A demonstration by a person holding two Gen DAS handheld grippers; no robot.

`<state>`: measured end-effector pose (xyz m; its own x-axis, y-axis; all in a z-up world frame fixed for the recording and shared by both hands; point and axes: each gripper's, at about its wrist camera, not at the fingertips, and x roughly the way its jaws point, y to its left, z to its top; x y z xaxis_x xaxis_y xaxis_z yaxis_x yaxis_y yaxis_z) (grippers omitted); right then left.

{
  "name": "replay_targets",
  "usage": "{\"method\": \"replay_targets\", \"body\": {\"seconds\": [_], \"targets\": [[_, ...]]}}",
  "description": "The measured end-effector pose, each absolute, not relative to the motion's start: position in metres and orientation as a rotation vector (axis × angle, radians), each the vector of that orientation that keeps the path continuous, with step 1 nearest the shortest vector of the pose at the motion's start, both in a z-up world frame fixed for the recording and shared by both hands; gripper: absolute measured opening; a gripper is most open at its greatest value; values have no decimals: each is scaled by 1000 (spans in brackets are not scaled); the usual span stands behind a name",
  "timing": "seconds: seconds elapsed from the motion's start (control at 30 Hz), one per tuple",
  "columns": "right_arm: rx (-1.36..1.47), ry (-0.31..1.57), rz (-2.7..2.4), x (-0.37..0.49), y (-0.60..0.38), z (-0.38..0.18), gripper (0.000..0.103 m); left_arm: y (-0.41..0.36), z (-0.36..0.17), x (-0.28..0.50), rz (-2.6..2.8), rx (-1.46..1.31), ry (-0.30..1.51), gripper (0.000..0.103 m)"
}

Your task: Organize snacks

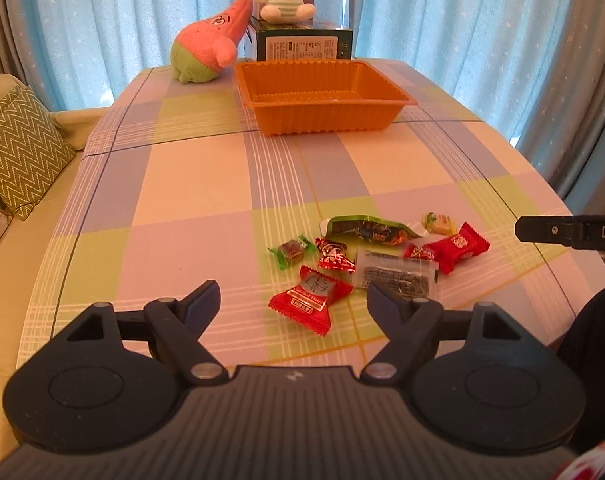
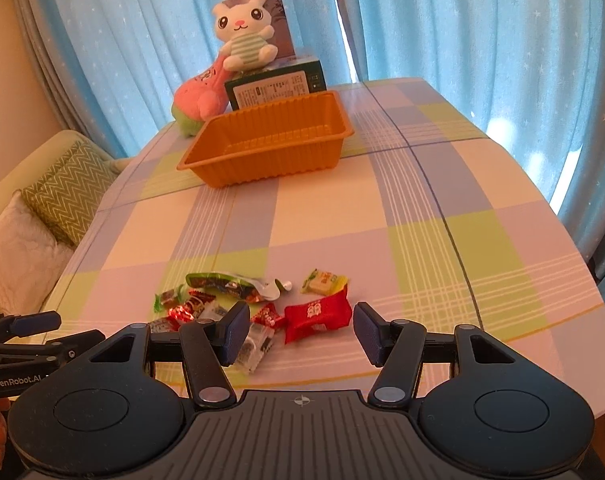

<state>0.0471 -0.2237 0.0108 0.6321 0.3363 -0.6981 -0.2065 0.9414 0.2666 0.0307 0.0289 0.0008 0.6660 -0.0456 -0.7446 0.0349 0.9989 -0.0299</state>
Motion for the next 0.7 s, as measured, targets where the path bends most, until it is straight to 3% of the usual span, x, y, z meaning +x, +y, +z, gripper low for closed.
{"method": "replay_targets", "body": {"seconds": [0.27, 0.43, 0.7], "targets": [[139, 857, 318, 52, -219, -5, 58, 24, -18, 56, -135, 39, 894, 66], [149, 878, 325, 59, -216, -17, 58, 25, -31, 80, -183, 53, 941, 50], [129, 906, 346, 73, -208, -32, 58, 18, -52, 104, -269, 119, 1017, 42]]}}
